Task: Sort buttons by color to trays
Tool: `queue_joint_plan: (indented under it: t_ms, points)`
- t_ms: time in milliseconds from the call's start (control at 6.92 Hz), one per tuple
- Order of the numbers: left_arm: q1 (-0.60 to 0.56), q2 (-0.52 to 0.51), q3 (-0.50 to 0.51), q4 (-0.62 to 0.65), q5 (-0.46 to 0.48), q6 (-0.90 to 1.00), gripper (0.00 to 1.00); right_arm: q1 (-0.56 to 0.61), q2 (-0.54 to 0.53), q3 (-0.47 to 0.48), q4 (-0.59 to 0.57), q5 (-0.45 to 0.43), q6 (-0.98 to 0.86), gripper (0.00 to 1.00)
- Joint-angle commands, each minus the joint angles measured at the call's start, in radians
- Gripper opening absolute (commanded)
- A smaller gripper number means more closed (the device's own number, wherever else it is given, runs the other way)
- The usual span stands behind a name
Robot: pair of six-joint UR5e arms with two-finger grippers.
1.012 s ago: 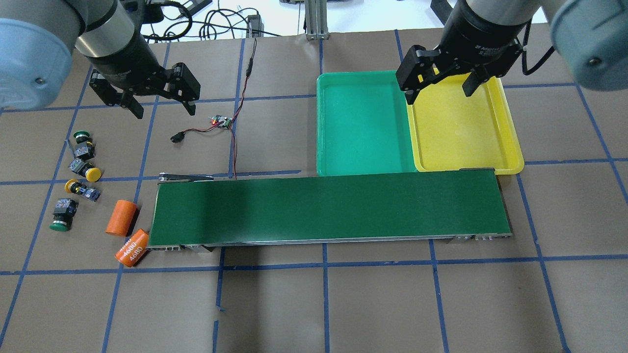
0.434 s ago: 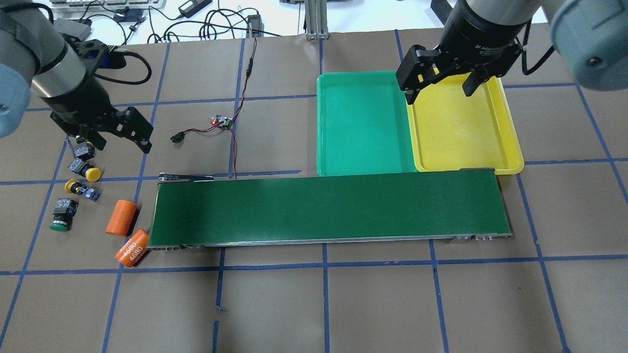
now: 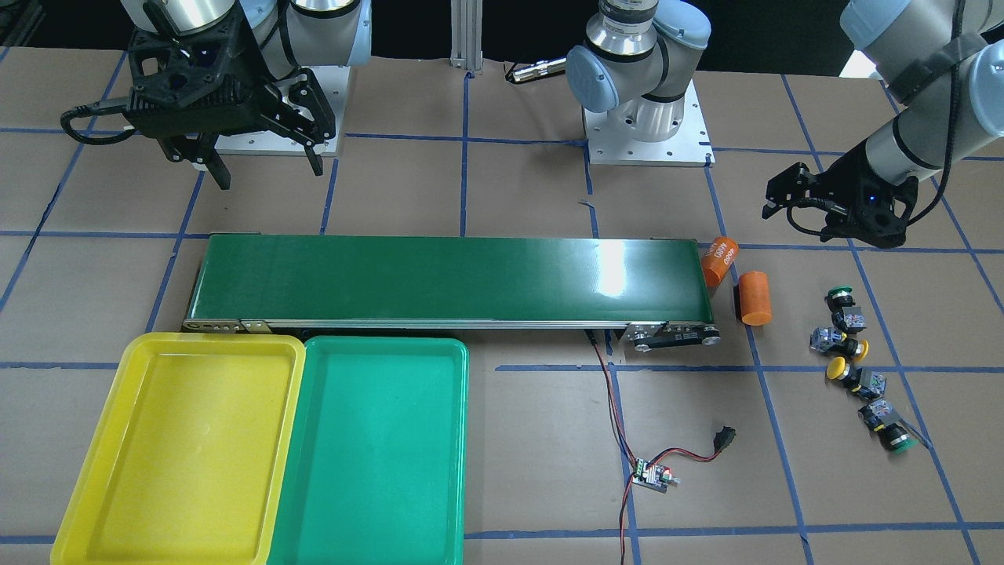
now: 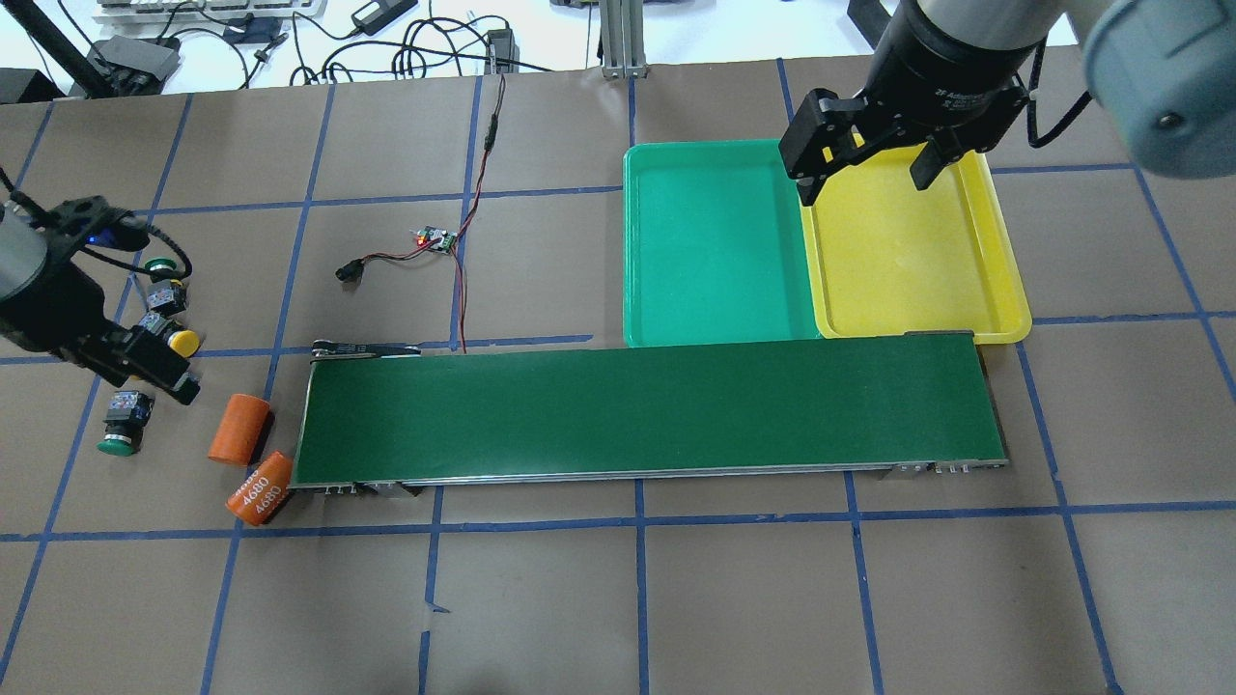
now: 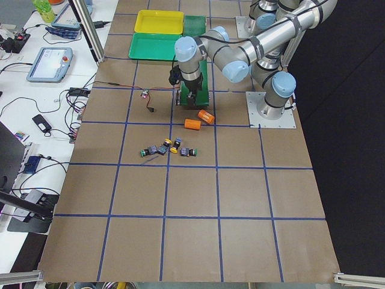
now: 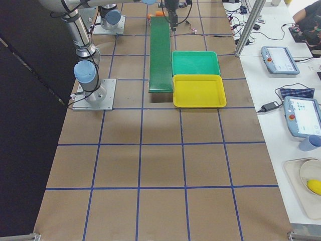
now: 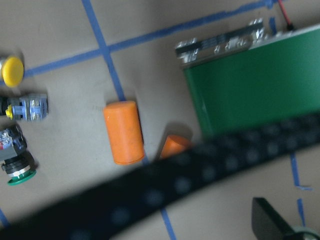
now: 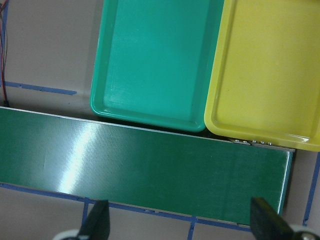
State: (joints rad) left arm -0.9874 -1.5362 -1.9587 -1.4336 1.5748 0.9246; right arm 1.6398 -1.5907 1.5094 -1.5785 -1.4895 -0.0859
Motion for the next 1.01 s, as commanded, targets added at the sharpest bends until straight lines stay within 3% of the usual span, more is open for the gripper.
queue_joint_plan:
  t_ms: [0, 289, 867]
  points:
    - [0.049, 0.019, -0.209, 0.228, -0.004, 0.164, 1.00, 0.000, 0.000, 0.000, 0.000, 0.000, 0.000, 1.00]
    - [0.050, 0.031, -0.337, 0.442, -0.004, 0.304, 1.00, 0.000, 0.000, 0.000, 0.000, 0.000, 0.000, 1.00]
    - [0.058, 0.007, -0.419, 0.493, -0.056, 0.486, 1.00, 0.003, -0.002, 0.002, 0.000, 0.000, 0.000, 1.00]
